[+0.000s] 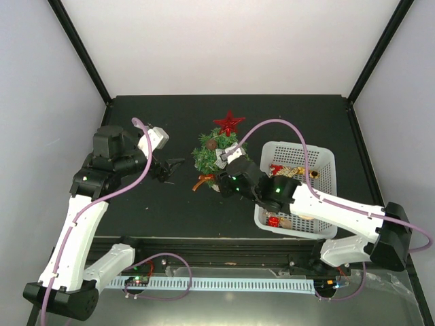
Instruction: Decorate the small christmas tree
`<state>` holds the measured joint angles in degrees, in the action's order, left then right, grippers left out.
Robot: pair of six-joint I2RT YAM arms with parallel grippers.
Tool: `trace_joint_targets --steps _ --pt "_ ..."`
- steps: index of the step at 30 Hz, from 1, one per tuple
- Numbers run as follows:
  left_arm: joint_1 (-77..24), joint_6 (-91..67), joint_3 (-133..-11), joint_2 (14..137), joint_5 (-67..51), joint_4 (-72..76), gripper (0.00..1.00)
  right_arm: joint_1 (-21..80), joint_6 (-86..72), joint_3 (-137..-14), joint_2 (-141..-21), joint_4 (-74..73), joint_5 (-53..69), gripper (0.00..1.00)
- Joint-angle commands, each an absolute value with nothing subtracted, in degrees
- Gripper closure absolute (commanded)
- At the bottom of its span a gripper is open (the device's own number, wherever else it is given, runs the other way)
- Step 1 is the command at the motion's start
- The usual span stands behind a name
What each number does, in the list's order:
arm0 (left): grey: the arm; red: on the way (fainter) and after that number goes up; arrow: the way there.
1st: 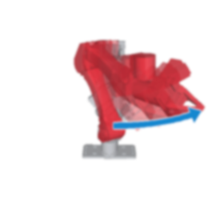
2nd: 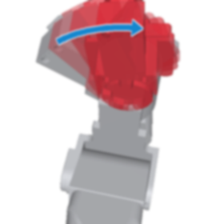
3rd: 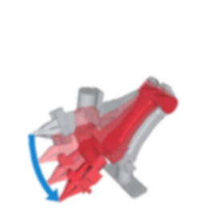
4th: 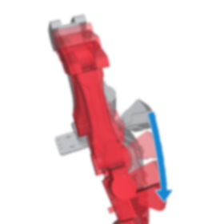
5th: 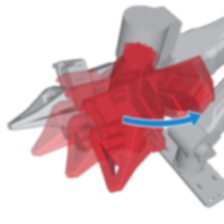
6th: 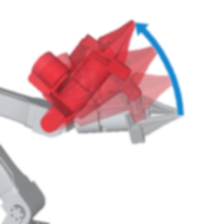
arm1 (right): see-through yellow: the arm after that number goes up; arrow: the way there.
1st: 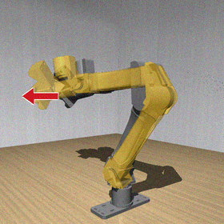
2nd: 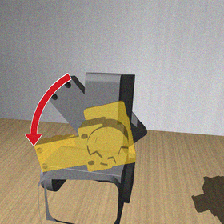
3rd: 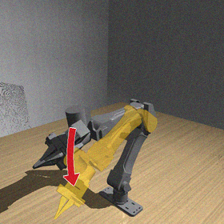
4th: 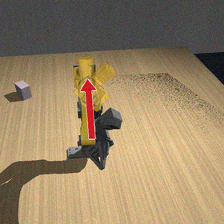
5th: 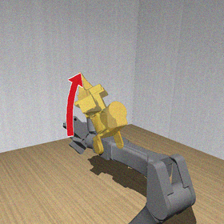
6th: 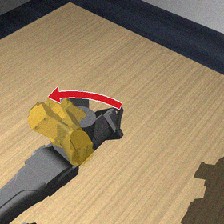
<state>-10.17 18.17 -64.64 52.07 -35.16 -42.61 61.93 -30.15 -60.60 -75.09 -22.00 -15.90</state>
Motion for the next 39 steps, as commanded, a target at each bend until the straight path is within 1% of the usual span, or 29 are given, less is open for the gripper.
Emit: trace_joint_targets --steps 1,12,21,39 --pt "-9.67 17.29 -64.86 51.19 -36.52 -41.68 0.01 61.56 -30.69 -60.13 -72.64 -22.77 -15.77 0.55" --pt "-9.49 17.31 -64.86 50.7 -36.56 -41.91 0.01 61.6 -31.59 -59.1 -69.37 -24.76 -16.49 0.54" --pt "-9.41 17.4 -64.69 50.71 -36.47 -41.77 0.01 61.59 -33.11 -55.17 -65.22 -25.14 -17.24 0.55" --pt "-9.23 17.66 -64.47 50.7 -36.47 -41.84 0.01 61.52 -33.25 -53.49 -70.58 -22.04 -13.78 0.56"
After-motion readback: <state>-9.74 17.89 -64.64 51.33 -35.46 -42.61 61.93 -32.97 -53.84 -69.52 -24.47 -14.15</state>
